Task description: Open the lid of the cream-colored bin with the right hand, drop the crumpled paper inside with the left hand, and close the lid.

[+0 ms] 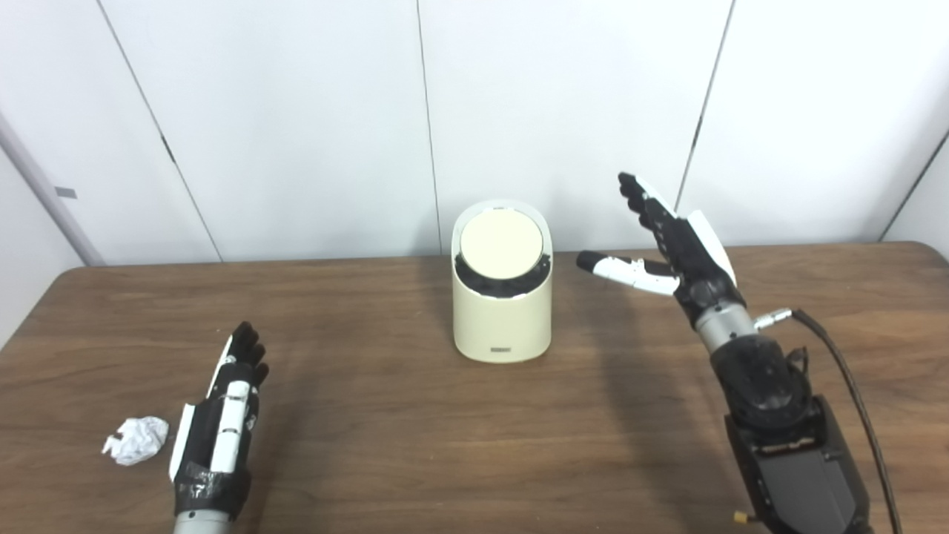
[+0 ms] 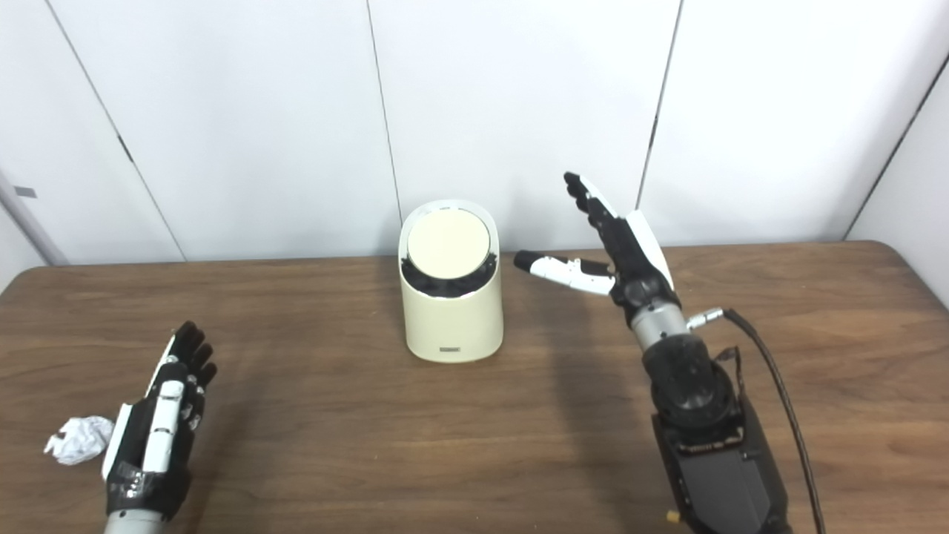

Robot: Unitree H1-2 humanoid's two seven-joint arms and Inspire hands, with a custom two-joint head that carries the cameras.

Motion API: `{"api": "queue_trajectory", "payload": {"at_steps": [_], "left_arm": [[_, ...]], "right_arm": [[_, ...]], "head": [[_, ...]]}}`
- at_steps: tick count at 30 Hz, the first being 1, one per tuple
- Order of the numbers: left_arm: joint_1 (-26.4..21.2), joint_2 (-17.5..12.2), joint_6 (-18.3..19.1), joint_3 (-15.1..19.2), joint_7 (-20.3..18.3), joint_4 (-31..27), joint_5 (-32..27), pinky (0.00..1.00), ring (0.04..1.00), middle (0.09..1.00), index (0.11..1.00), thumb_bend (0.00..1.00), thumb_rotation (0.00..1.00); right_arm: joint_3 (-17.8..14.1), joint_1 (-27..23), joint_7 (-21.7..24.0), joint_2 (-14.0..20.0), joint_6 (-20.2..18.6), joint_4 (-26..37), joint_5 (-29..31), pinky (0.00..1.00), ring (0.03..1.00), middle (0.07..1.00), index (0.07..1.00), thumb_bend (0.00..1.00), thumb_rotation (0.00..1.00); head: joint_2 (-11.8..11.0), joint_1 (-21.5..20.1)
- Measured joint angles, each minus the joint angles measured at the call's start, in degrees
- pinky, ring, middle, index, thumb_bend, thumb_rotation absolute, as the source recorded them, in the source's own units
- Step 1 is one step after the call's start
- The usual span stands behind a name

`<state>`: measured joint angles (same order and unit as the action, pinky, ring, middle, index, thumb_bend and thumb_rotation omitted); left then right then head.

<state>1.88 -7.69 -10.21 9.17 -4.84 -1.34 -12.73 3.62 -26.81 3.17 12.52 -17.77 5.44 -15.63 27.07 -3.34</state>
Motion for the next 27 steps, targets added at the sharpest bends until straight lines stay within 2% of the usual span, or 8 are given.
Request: {"api": "queue_trajectory", "payload": {"at_steps": [7, 12, 19, 27], "left_arm": [[-0.13, -0.01, 0.01, 0.02, 0.01, 0.18, -0.23, 1.00, 1.000, 1.000, 1.000, 0.32, 0.81], [-0.13, 0.03, 0.01, 0.02, 0.02, 0.16, -0.25, 1.00, 1.000, 1.000, 1.000, 0.33, 0.82], [-0.10, 0.05, 0.00, 0.03, 0.12, 0.15, -0.23, 1.00, 1.000, 1.000, 0.996, 0.30, 0.82], [-0.10, 0.05, -0.06, 0.02, 0.14, 0.16, -0.25, 1.00, 1.000, 1.000, 0.993, 0.32, 0.81]], "right_arm": [[2.61, -2.91, 2.08, 0.34, -1.35, -0.49, -1.97, 0.90, 0.956, 0.957, 0.966, 0.90, 0.45], [3.97, -6.07, 3.63, 0.37, -2.95, -2.08, -3.22, 0.89, 0.953, 0.961, 0.957, 0.89, 0.43], [5.70, -9.01, 4.29, 0.62, -2.87, -6.91, -4.96, 0.82, 0.931, 0.949, 0.946, 0.89, 0.43], [7.36, -10.82, 4.95, 0.64, -2.76, -10.39, -6.55, 0.86, 0.940, 0.955, 0.950, 0.89, 0.42]], "head": [[0.00, 0.00], [0.00, 0.09], [0.17, 0.09], [0.35, 0.18]]}}
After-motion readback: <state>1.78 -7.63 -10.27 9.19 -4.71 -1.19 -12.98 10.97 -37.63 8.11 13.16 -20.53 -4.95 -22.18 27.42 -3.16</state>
